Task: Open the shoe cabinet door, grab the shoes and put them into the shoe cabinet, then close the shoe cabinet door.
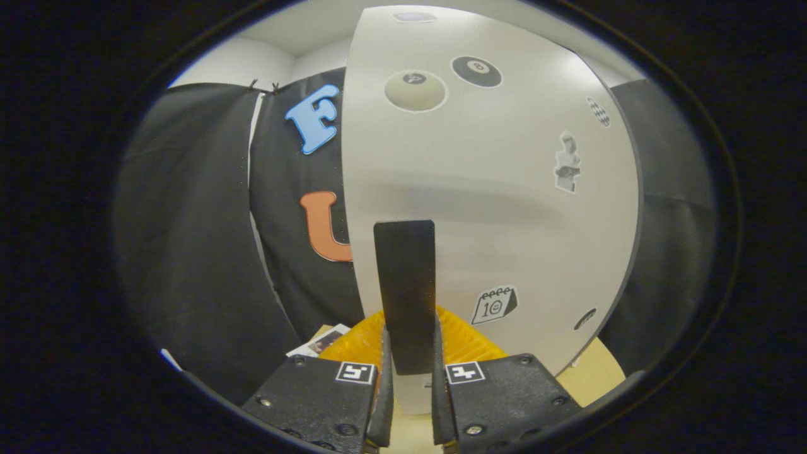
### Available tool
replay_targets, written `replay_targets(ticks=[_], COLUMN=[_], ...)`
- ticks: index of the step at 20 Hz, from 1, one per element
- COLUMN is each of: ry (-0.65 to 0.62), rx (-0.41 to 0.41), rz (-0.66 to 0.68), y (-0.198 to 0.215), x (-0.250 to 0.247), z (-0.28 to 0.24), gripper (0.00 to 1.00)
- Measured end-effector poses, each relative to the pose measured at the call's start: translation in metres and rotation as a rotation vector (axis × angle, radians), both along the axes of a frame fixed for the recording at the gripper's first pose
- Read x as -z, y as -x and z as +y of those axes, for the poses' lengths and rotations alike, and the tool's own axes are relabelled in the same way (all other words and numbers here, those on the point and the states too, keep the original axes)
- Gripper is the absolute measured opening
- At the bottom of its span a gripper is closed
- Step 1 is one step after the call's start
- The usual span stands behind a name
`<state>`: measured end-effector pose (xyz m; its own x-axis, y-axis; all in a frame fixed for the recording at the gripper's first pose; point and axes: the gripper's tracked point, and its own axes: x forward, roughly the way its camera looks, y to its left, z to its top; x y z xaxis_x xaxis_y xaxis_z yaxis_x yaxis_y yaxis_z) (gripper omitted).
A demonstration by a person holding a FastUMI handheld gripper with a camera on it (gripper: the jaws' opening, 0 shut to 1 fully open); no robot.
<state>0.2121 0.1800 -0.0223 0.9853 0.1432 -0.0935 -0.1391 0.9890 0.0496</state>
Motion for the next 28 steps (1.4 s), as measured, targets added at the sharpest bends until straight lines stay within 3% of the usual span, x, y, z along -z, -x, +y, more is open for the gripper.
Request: replay_targets(ticks=[10,20,28], ry=[-0.019,-0.043,-0.013], rx=[-0.055,-0.112,-0.107], rz=[-0.003,-0.002,-0.001], y=[0.081,0.111,0.135], x=[0.018,0.024,0.027], z=[-0.042,-0.078,-0.119], gripper=[0.26,0.24,0.20])
